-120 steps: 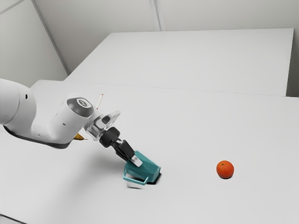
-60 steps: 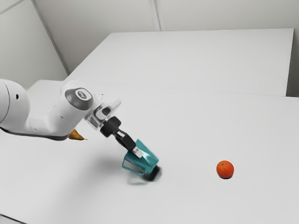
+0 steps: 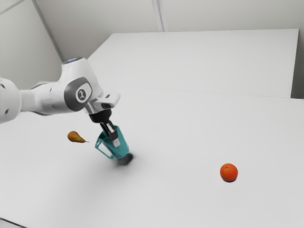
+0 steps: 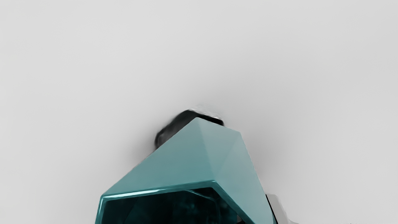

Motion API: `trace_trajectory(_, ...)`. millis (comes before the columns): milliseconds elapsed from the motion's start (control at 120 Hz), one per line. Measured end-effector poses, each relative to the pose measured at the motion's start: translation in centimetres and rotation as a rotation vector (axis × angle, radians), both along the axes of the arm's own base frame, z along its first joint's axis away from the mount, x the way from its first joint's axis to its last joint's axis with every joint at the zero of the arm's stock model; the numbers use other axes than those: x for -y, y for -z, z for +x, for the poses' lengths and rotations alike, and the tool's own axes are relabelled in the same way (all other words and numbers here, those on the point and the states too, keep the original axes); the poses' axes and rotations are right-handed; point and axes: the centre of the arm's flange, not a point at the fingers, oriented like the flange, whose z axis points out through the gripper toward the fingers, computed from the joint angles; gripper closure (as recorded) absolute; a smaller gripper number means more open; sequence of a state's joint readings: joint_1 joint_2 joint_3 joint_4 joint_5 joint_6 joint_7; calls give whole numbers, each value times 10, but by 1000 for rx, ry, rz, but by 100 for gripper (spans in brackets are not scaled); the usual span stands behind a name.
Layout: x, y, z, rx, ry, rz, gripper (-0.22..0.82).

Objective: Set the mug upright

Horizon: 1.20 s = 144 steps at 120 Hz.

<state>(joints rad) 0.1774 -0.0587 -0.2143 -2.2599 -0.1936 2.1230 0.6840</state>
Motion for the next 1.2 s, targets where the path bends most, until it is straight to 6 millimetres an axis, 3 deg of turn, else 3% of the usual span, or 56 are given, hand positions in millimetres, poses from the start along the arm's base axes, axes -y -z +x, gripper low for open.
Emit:
trace_trajectory(283, 2, 7, 5, 27, -86, 137, 78)
trace_trajectory(708, -2, 33, 7, -10, -245, 160, 78)
trace_trajectory(925, 0, 36, 8, -14, -292, 164, 77)
trace_trajectory(1000, 0, 35, 8, -14, -306, 161, 72)
trace_trajectory(1200, -1, 29, 8, -4, -329, 160, 44)
